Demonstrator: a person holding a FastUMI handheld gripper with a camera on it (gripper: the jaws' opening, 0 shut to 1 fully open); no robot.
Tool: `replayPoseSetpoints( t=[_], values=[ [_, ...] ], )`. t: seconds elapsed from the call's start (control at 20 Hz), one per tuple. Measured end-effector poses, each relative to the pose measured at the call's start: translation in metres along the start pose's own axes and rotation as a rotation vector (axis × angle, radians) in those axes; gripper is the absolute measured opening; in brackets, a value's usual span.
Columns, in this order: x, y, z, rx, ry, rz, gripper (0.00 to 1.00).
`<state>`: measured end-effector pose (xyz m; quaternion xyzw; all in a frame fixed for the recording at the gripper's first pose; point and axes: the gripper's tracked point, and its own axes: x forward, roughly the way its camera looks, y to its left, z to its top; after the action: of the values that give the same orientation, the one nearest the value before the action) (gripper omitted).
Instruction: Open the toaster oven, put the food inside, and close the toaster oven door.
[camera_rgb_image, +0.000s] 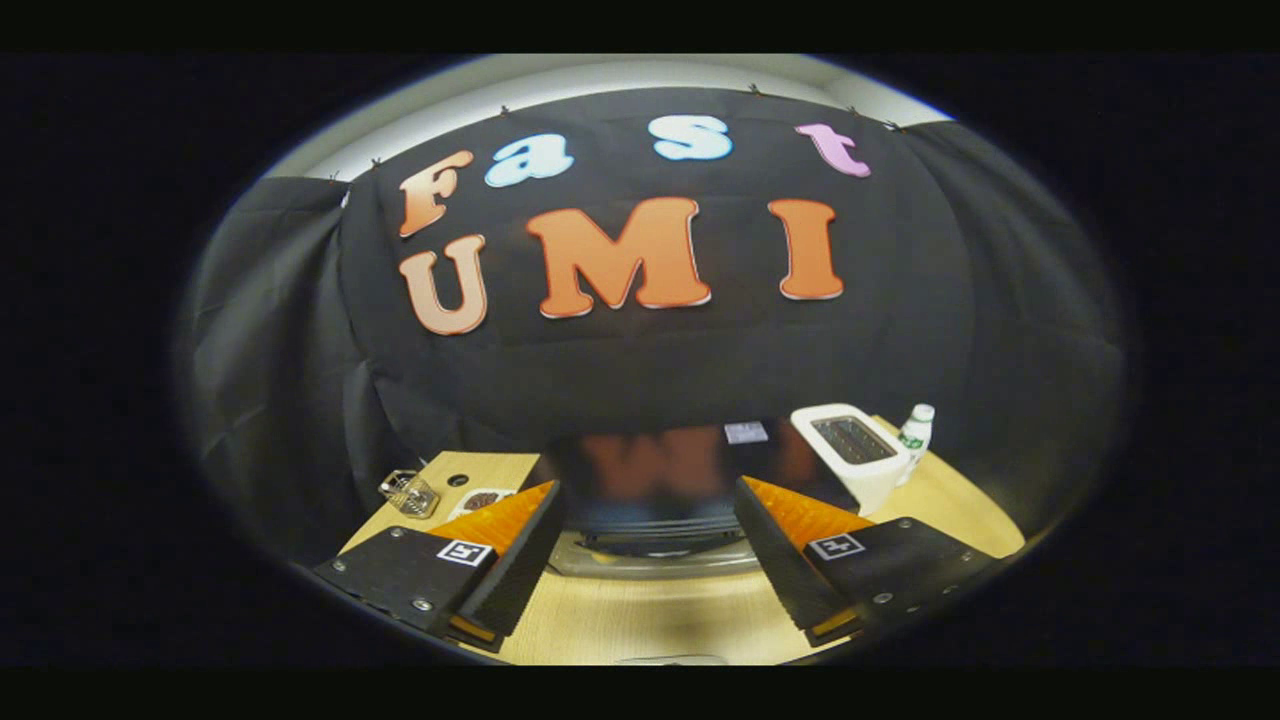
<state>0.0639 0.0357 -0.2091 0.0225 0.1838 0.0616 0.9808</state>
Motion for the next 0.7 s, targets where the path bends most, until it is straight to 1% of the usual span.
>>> replayPoseSetpoints(
  t=[0.2, 0.25, 0.55, 0.7],
  values=[
    [-0.016, -0.002, 0.085, -0.050, -0.125, -0.027, 0.99],
    [-0.021, -0.001, 0.099, -0.062, -0.142, -0.031, 0.98],
    [-0.054, 0.008, 0.183, -0.042, -0.245, -0.013, 0.99],
    [-0.066, 0.004, 0.204, -0.025, -0.272, -0.016, 0.98]
  ],
)
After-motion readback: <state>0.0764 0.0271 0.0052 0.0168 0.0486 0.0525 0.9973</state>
